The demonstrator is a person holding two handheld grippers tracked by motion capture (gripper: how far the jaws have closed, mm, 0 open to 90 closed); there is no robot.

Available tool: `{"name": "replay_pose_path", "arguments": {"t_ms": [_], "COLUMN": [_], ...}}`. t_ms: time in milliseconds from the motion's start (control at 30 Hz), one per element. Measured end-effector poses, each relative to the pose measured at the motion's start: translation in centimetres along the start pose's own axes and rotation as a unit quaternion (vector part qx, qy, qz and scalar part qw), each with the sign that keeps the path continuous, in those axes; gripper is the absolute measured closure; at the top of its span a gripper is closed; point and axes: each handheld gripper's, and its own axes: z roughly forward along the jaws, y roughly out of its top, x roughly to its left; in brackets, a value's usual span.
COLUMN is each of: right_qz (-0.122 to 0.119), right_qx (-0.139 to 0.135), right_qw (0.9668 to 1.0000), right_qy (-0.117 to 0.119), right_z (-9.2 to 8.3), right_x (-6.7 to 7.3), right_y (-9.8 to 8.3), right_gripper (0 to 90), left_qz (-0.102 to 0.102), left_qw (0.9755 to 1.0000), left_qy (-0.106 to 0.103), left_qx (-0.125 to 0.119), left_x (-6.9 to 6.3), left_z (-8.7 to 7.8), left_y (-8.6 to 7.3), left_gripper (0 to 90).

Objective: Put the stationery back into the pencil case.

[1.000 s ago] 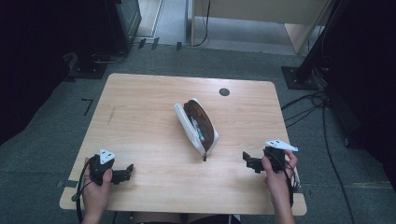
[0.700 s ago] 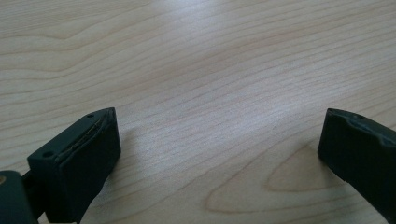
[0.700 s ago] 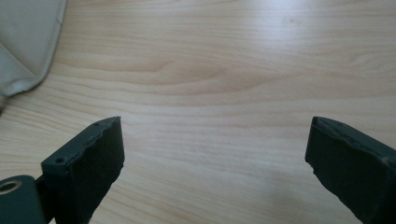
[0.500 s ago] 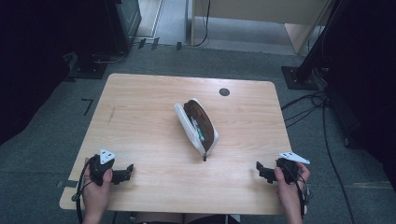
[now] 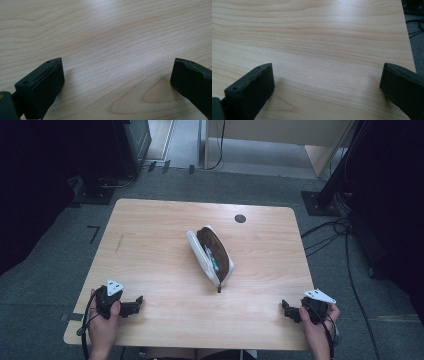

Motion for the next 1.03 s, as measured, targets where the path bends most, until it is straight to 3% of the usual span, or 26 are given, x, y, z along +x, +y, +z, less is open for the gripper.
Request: {"name": "replay_pose_path", "arguments": {"t_ms": [1033], "right_qz": [0.010], "right_qx": [-0.001], "right_qw": [0.9999], "right_qy": [-0.011], "right_z": [0.01], "right_x": [0.24], "right_y": [0.00], "right_gripper": [0.0], "left_qz": [0.001], "left_qw": [1.0000], "left_qy": [-0.001], "left_qx": [0.000], "left_x": [0.00], "left_z": [0.03], "left_y": [0.04], "left_gripper": [0.0]}}
